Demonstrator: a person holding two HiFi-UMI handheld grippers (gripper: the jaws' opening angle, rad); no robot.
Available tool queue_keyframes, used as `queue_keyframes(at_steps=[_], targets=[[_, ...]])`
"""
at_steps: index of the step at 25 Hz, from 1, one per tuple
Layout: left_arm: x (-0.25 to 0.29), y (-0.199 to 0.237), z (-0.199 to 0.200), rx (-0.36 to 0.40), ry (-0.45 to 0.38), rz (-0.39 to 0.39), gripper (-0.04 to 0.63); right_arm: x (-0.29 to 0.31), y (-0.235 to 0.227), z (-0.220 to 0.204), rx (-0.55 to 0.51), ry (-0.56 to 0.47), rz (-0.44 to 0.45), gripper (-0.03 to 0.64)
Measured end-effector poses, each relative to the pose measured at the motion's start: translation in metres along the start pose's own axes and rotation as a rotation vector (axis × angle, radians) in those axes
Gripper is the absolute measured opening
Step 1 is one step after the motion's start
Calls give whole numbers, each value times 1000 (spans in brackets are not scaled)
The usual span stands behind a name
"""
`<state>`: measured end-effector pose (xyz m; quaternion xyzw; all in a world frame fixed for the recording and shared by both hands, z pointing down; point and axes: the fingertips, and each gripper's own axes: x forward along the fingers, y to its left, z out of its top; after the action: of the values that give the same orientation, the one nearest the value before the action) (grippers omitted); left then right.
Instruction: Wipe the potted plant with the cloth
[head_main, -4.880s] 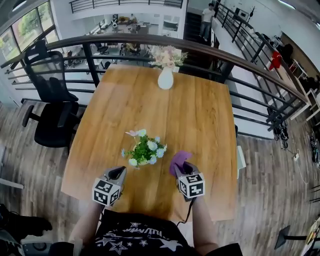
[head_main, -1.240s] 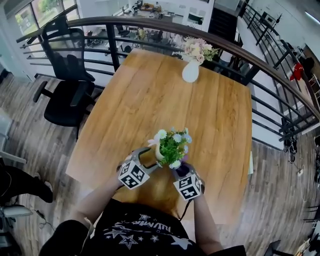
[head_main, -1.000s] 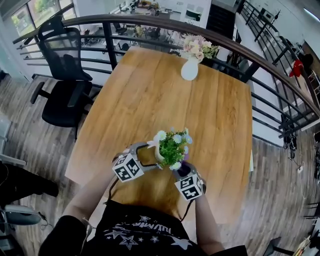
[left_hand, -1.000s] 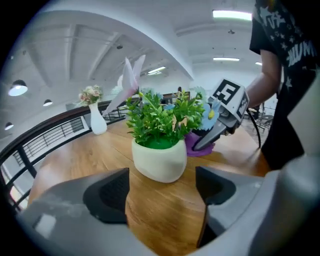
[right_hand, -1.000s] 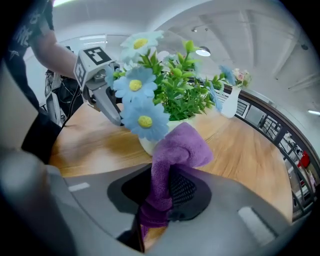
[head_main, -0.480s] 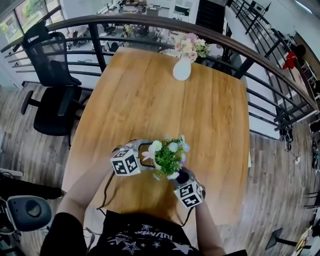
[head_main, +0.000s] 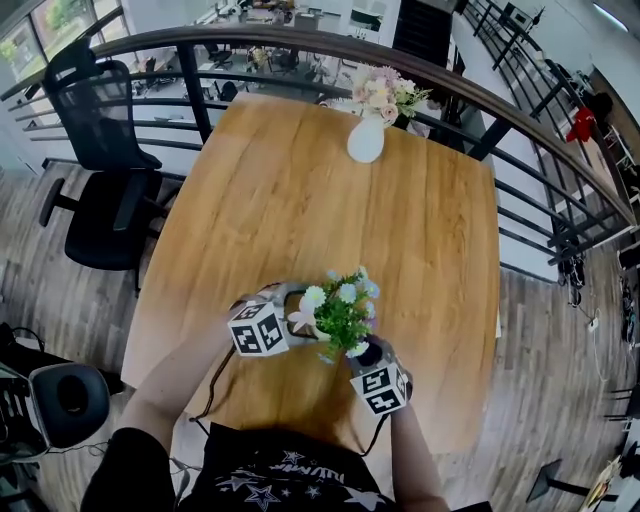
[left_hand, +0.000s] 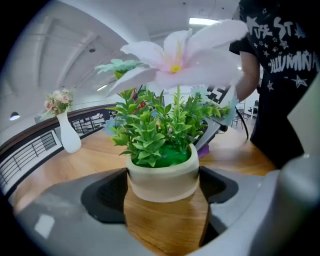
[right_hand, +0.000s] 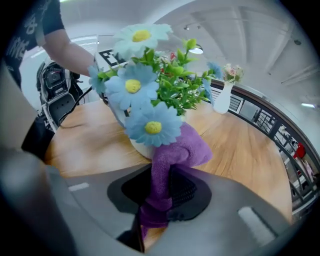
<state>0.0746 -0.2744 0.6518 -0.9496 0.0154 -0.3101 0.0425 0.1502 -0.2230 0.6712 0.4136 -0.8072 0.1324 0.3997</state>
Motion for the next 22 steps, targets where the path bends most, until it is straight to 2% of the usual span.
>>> queue_keyframes(at_steps=[4,7,17,22], targets=[[2,-1,-2,-48,3,65,466,3,-20,6,81,-37,-56,86],[2,-4,-3,-83,10,110,465,6,-15,14,79,-69,-25,86],[1,-16,-3,-183,48,233,465,3,-3,11,59,-85,14,86],[3,-21,-4,-259,41,329,465,-2,8,3,66,-74,41,86]])
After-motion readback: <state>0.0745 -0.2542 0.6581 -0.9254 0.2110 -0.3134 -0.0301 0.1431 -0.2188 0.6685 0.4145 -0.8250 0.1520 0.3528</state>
